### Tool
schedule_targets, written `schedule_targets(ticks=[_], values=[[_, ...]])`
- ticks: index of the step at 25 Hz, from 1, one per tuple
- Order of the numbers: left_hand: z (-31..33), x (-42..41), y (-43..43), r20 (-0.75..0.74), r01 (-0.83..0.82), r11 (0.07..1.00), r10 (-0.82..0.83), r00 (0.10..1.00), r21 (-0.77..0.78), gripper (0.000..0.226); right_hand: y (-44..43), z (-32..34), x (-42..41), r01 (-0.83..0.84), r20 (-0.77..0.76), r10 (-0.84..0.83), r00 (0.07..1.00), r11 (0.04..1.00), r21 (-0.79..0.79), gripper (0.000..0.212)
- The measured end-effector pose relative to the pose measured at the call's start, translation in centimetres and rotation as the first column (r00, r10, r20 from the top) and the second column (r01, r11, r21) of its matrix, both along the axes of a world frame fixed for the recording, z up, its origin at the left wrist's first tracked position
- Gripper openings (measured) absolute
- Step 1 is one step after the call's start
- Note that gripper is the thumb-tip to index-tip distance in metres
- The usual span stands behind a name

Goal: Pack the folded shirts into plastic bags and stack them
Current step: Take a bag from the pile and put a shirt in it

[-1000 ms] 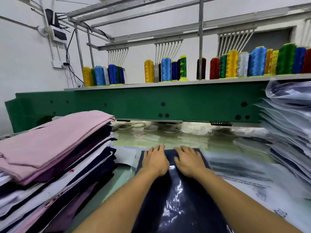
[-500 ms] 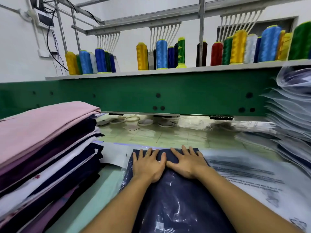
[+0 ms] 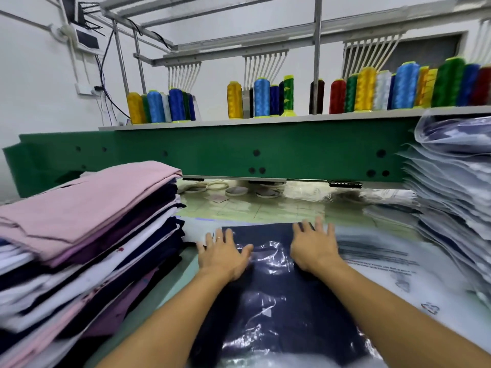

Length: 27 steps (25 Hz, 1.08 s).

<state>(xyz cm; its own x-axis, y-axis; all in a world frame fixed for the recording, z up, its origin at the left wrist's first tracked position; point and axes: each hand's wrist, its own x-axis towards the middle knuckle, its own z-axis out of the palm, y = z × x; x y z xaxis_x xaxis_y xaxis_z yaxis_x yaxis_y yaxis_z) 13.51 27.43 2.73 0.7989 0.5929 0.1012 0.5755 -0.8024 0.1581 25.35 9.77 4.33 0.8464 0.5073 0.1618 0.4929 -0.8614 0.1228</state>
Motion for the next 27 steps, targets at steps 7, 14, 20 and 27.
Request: schedule_targets(ticks=[7,14,20,27], values=[[-2.8,-6.5,-7.1,-0.005,0.201,0.977,-0.202,0.979,-0.075,0.055,0.1,-2.8,-10.6,-0.182,-0.241,0.213,0.947,0.973,0.143,0.054],[-3.7,-10.6,-7.9,0.025,0.026,1.0,-0.026,0.999,-0.009,0.063,-6.2,-5.1,-13.3,-0.138,-0.248,0.147,0.957,0.989,0.056,0.071],[-3.3,-12.9,-7.3,0.165,-0.143,0.976,0.116,0.979,0.163,0.065,-9.9,-5.6,-12.8,0.04,-0.206,-0.016,0.979,0.993,0.113,0.077],[-2.2,-15.8,-4.6,0.483,0.159,0.823,0.154,0.862,-0.545,0.031,-10.8,-4.8,-12.4,0.116,0.033,-0.128,0.991,0.965,0.236,0.063]])
